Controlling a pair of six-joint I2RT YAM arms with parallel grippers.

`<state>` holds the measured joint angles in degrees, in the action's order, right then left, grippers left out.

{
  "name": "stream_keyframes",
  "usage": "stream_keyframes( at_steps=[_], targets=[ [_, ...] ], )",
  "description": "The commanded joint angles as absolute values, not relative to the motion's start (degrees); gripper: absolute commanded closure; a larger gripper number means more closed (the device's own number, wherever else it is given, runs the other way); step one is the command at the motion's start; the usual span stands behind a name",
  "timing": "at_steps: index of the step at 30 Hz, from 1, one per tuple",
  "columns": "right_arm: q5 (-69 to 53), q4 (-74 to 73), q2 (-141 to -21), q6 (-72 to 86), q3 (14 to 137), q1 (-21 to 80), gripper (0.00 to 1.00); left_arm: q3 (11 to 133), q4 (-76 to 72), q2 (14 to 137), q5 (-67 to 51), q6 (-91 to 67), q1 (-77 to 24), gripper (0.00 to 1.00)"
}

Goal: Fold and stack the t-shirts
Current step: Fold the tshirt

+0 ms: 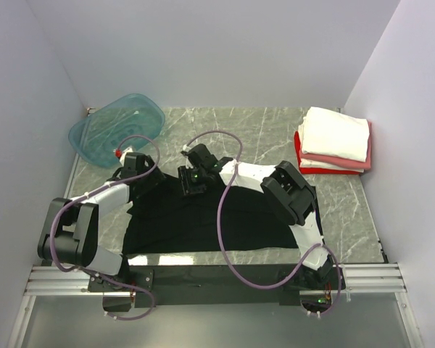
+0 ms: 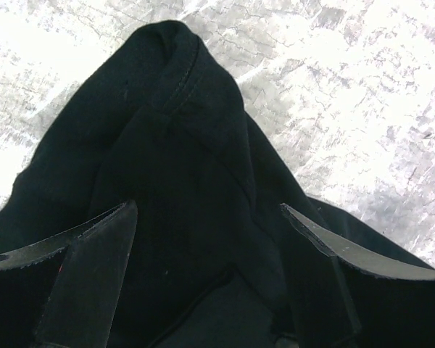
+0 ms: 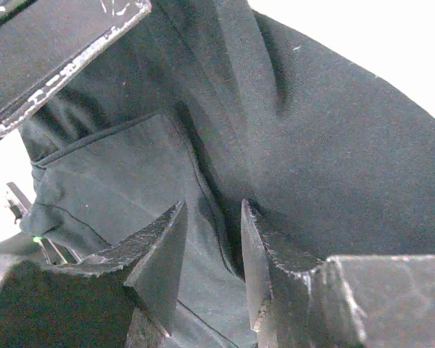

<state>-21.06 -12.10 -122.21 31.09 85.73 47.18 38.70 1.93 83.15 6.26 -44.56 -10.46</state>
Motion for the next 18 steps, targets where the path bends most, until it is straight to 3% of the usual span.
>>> stream_keyframes(
  at_steps=[1, 18],
  targets=[
    [-21.2, -10.5, -122.3, 31.5, 85.6, 47.5, 0.57, 40.2, -1.4, 83.4, 5.8, -43.4, -10.2, 0.17],
    [-26.5, -5.8, -120.0, 32.2, 79.9, 50.1, 0.57, 39.5, -0.5, 82.1, 6.5, -42.0, -9.1, 0.17]
  ],
)
